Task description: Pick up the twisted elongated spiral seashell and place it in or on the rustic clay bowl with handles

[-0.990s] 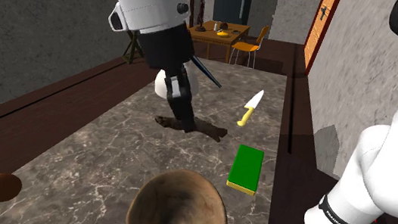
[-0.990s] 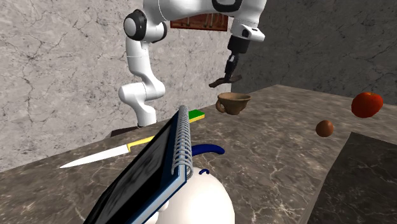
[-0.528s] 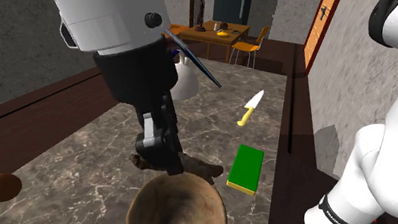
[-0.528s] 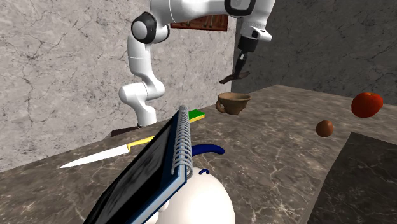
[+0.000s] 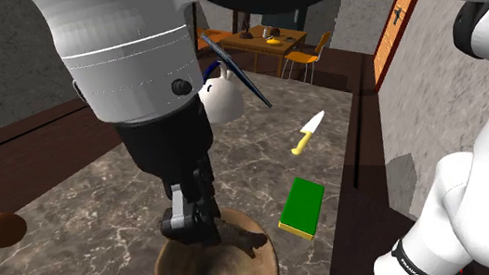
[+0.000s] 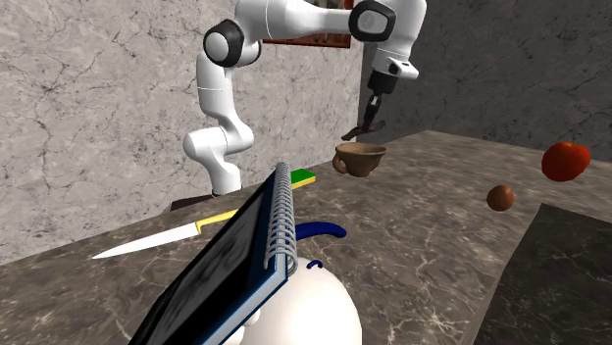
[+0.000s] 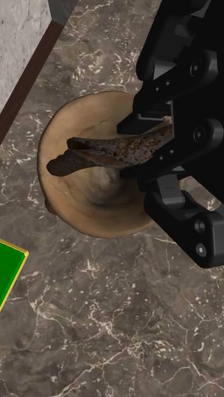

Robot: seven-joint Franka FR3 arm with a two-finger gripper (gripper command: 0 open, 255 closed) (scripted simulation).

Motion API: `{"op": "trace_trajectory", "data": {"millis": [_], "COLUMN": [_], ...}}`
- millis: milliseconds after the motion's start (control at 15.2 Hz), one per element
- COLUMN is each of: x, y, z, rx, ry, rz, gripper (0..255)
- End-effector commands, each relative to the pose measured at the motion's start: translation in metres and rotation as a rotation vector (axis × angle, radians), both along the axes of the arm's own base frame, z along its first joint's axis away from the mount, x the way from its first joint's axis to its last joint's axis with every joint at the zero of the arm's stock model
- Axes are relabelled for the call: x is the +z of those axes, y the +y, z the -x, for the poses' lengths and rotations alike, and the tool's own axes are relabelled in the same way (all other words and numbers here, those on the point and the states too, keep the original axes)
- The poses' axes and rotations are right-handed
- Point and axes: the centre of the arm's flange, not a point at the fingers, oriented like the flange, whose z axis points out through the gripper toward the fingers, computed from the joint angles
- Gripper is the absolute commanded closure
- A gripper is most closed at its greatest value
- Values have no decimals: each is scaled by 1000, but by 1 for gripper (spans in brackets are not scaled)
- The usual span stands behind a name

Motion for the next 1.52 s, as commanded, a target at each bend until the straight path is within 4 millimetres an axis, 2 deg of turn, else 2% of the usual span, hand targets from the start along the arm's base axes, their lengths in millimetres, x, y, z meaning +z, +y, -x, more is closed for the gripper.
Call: {"op": "trace_trajectory", "data": {"millis": [0,396,924,990,1320,1452], "x": [-10,-41,-44,-44,-44,-18], "y": [0,0,0,0,0,3], "z": [0,0,0,0,0,-5], "rx": [0,0,0,0,0,0], "ry": [0,0,0,0,0,0], "rz": [0,0,0,0,0,0], "gripper": [255,255,255,0,0,0]}}
